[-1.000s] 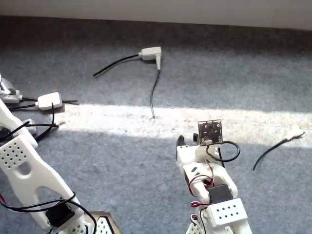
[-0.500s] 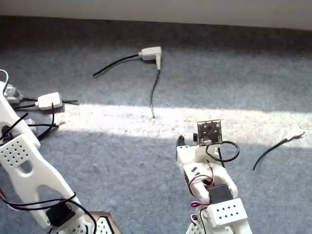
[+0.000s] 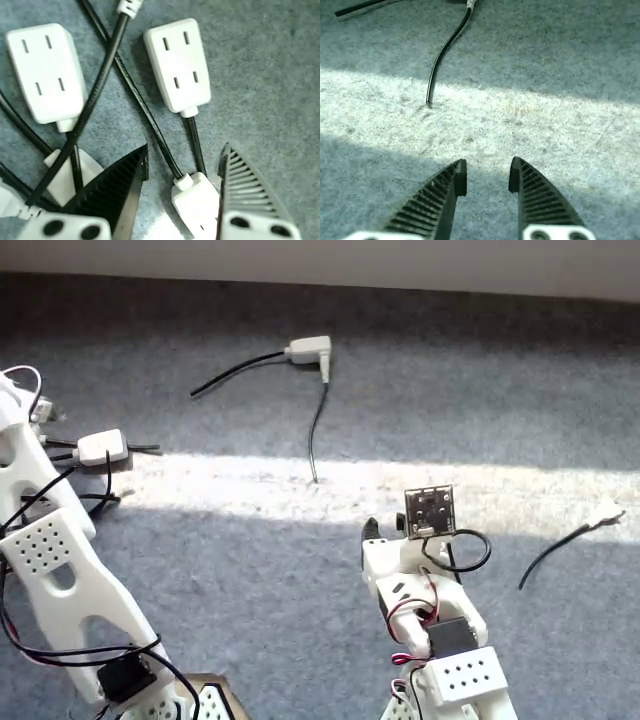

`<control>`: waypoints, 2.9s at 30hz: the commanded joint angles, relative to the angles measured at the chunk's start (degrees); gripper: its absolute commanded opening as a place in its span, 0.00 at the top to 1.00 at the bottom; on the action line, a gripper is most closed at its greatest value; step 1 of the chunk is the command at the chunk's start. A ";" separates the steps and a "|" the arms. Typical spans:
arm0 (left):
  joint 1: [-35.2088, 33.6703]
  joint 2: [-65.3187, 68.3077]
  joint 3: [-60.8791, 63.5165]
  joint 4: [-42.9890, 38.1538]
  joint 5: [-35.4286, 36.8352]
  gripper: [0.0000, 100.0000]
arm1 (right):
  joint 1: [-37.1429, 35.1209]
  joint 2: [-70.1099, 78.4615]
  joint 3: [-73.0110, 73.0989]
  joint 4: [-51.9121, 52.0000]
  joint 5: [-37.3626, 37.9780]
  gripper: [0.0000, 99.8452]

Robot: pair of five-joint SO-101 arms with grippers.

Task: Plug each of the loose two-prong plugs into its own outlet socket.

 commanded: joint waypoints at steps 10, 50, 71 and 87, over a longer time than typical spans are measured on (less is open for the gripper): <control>-14.64 -0.84 1.01 3.34 0.26 0.77 | -0.31 -0.31 0.66 -1.45 0.88 0.85; -1.54 -5.05 -14.37 4.31 -15.30 0.99 | -0.31 -0.31 0.75 -1.54 0.88 0.85; 40.04 -45.76 17.80 4.66 -34.20 0.99 | 1.27 -0.31 1.71 -3.74 0.79 0.85; 63.25 -59.21 71.43 -13.10 -40.26 0.99 | 15.16 -0.31 1.63 -4.88 -8.70 0.85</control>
